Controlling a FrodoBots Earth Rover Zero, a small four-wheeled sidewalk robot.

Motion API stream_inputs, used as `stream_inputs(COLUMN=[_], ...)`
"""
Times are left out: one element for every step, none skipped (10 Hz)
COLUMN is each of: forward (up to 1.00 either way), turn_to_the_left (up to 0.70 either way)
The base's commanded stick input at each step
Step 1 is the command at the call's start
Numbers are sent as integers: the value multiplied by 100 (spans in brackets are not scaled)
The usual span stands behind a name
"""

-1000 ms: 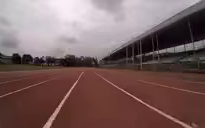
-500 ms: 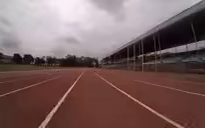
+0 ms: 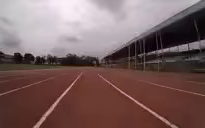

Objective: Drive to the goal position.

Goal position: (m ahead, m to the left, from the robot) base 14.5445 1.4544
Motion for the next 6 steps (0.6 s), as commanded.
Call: stream_inputs(forward=[70,70,70,70,70,70], turn_to_the_left=[0,0,0,0,0,0])
